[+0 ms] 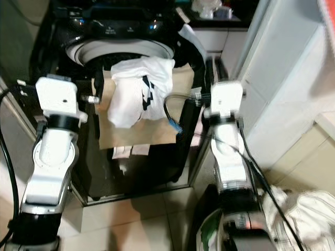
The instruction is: Clothes washing
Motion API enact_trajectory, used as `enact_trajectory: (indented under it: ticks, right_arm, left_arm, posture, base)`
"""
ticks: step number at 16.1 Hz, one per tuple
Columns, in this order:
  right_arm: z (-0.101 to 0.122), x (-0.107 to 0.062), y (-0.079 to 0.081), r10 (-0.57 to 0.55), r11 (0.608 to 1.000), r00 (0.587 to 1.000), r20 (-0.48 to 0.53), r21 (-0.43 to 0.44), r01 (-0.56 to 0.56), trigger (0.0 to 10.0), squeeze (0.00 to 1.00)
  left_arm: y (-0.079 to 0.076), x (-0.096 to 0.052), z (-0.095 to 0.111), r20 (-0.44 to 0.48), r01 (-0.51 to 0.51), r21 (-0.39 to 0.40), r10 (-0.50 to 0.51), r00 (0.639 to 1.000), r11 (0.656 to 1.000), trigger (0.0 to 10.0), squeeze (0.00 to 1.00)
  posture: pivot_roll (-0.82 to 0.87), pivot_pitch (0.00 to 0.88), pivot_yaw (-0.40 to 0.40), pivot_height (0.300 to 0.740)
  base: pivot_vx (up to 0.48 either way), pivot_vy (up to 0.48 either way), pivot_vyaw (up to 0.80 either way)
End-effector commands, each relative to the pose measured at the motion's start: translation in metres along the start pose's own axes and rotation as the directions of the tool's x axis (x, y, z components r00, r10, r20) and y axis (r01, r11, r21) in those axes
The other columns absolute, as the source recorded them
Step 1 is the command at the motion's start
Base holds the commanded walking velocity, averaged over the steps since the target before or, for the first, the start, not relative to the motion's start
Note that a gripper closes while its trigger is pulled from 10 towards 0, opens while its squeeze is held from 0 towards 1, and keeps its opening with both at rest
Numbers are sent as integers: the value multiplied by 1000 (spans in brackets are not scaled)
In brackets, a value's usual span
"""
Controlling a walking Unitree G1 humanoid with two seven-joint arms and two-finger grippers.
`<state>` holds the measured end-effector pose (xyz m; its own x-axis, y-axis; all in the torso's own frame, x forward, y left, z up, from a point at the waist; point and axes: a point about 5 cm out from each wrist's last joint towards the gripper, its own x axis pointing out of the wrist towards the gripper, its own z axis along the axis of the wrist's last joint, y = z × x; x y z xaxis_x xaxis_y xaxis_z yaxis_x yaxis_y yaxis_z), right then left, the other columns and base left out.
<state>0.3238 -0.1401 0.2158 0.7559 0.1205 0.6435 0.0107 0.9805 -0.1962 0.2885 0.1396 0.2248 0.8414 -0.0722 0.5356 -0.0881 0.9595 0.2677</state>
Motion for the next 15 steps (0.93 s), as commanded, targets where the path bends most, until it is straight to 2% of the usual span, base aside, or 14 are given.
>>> enact_trajectory:
  ticks: [1, 8, 15]
  right_arm:
    - [3, 3, -2, -9, 1000, 1000, 16, -3, 10, 10000, 0]
    - [-5, 3, 9, 32, 999, 999, -29, 28, -31, 10000, 0]
    - [-12, 3, 14, 57, 997, 996, -62, 52, -53, 10000, 0]
  left_arm:
    - [0, 3, 1, 12, -1, 0, 1, 1000, 1000, 10000, 0]
    - [-4, 4, -2, 2, 22, -8, -22, 1000, 1000, 10000, 0]
    - [-2, 4, 0, 16, 10, -3, -10, 1000, 1000, 10000, 0]
  posture:
    - [-3, 0, -45, 740]
    - [13, 0, -53, 740]
    - [20, 0, -65, 740]
  base:
    - [442, 0, 0]
    - [445, 0, 0]
    - [444, 0, 0]
